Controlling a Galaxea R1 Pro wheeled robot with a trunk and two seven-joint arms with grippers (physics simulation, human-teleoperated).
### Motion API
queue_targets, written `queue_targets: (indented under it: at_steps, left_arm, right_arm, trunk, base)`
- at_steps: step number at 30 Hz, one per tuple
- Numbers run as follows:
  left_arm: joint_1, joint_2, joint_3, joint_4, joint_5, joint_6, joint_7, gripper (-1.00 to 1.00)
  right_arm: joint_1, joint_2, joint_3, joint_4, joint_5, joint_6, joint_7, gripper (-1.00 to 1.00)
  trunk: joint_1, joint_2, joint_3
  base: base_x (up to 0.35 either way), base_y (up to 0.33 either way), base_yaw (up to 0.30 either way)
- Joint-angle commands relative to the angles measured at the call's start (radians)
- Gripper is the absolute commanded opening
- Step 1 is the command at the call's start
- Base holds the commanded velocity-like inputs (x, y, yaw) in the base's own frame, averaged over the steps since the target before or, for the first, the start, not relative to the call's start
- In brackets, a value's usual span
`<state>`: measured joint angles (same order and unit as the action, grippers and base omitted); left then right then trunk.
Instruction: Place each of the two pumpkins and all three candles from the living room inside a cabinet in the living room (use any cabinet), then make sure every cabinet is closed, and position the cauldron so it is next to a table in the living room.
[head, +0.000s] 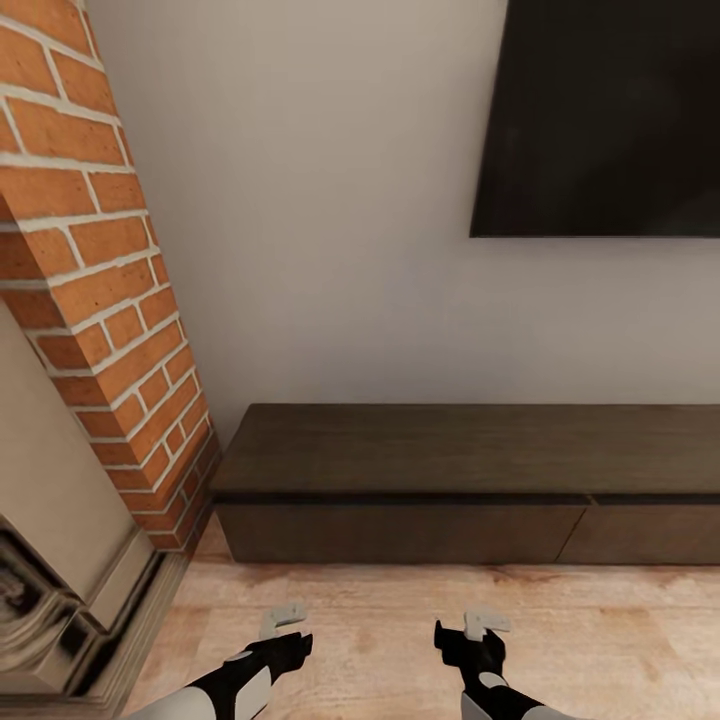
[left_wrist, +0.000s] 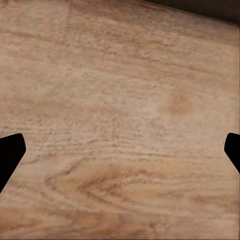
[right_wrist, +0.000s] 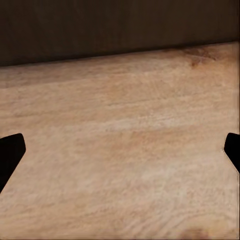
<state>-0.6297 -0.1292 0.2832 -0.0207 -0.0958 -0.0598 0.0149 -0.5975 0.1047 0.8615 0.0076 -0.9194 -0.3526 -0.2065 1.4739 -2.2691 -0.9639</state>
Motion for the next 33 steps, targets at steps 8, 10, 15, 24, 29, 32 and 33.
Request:
queue_targets:
  at_steps: [8, 10, 15, 24, 29, 32, 33]
  left_arm:
    - [0.007, -0.003, 0.008, 0.001, -0.010, -0.001, -0.001, 1.00]
    - [0.007, -0.003, 0.008, 0.001, -0.010, 0.000, -0.001, 1.00]
    - [0.008, -0.004, 0.008, 0.001, -0.010, 0.000, -0.001, 1.00]
    - [0.036, -0.004, 0.008, 0.001, -0.010, 0.001, -0.001, 1.00]
    - [0.042, -0.004, 0.008, 0.001, -0.010, 0.001, -0.001, 1.00]
    - [0.043, -0.004, 0.008, 0.001, -0.010, 0.001, -0.001, 1.00]
    - [0.043, -0.004, 0.008, 0.001, -0.010, 0.001, -0.001, 1.00]
  right_arm:
    - [0.052, -0.009, 0.008, 0.012, -0.006, -0.001, -0.004, 1.00]
    - [0.065, -0.010, 0.008, 0.012, -0.006, -0.001, -0.004, 1.00]
    - [0.078, -0.013, 0.007, 0.012, -0.006, -0.002, -0.004, 1.00]
    - [0.081, -0.018, 0.008, 0.012, -0.006, -0.001, -0.004, 1.00]
    - [0.081, -0.019, 0.008, 0.012, -0.006, -0.002, -0.004, 1.00]
    - [0.081, -0.021, 0.007, 0.012, -0.006, -0.002, -0.004, 1.00]
    - [0.081, -0.021, 0.008, 0.012, -0.006, -0.002, -0.004, 1.00]
  trunk:
    - [-0.031, 0.056, 0.024]
    - [-0.039, 0.070, 0.031]
    - [-0.058, 0.105, 0.046]
    - [-0.092, 0.168, 0.074]
    - [-0.111, 0.203, 0.090]
    - [-0.123, 0.224, 0.100]
    - [-0.127, 0.231, 0.103]
  base:
    - [0.000, 0.000, 0.000]
    - [0.000, 0.000, 0.000]
    - [0.000, 0.000, 0.000]
    - [0.000, 0.000, 0.000]
    - [0.000, 0.000, 0.000]
    - [0.000, 0.000, 0.000]
    - [0.000, 0.000, 0.000]
